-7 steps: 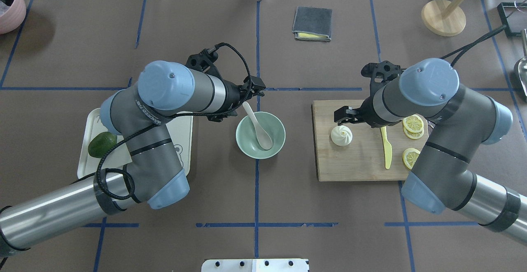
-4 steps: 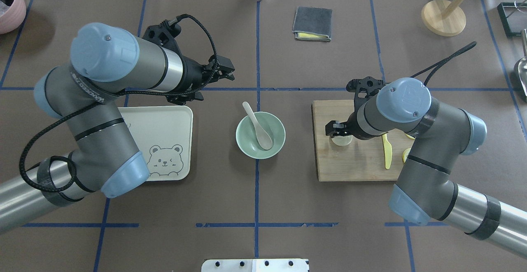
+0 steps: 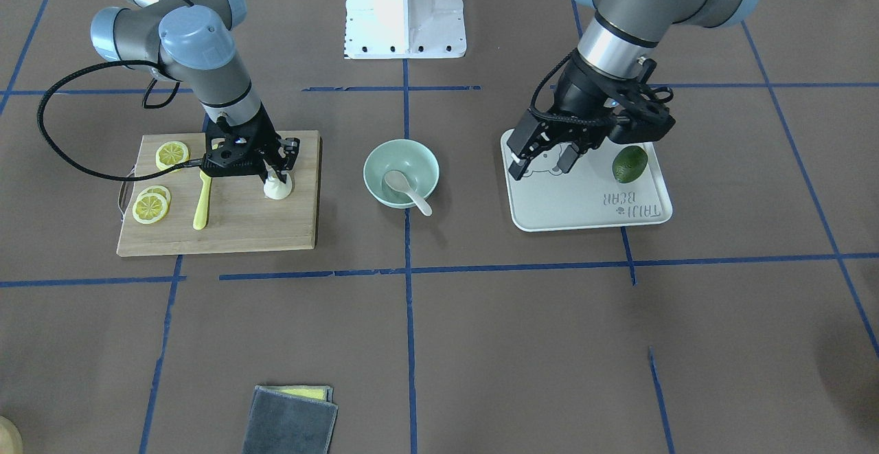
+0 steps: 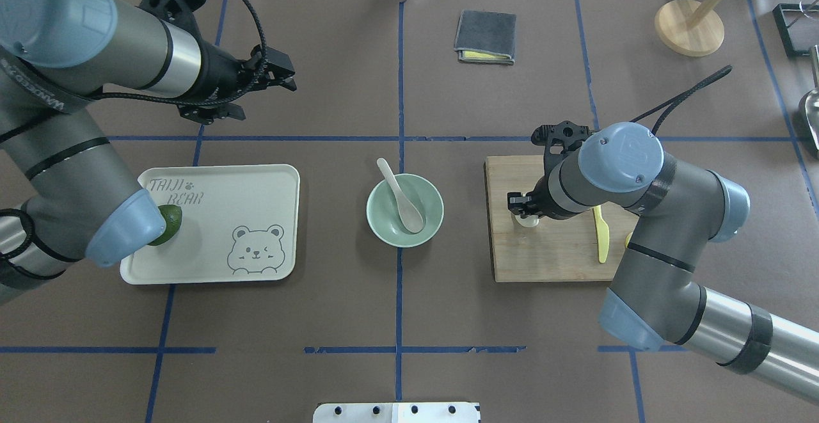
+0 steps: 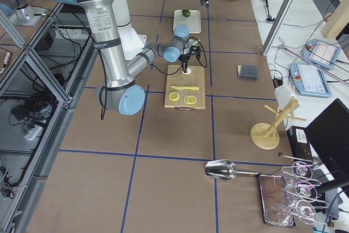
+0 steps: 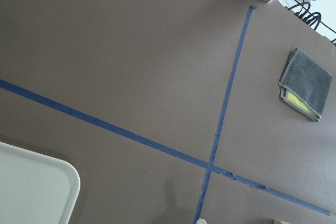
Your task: Put spoon and bun in bowl
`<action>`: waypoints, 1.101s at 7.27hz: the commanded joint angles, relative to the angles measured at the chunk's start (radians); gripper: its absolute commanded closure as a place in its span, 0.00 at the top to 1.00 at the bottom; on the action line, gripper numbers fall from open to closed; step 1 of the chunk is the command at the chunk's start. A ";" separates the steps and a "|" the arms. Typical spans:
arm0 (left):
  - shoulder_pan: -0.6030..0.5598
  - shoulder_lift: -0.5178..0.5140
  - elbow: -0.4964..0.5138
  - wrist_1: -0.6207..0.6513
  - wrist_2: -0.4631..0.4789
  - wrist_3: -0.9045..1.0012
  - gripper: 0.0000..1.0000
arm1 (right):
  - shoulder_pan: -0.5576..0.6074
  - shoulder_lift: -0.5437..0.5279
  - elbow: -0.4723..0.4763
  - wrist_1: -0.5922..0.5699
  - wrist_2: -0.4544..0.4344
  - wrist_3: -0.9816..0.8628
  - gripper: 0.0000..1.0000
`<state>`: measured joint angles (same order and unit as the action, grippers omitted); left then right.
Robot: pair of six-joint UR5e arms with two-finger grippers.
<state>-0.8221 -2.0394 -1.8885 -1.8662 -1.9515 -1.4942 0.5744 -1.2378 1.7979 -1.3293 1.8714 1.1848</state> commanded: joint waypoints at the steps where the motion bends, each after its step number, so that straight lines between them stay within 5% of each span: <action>1: -0.089 0.091 -0.003 0.001 -0.065 0.165 1.00 | 0.007 0.029 0.027 -0.002 0.000 -0.001 0.00; 4: -0.248 0.240 -0.001 -0.001 -0.093 0.497 1.00 | 0.033 0.139 0.069 -0.011 -0.003 0.006 0.00; 8: -0.434 0.378 0.017 -0.002 -0.177 0.849 1.00 | -0.053 0.325 -0.103 -0.004 -0.090 0.006 0.00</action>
<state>-1.1960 -1.7042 -1.8773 -1.8705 -2.0853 -0.7440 0.5491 -0.9586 1.7446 -1.3369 1.8154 1.1904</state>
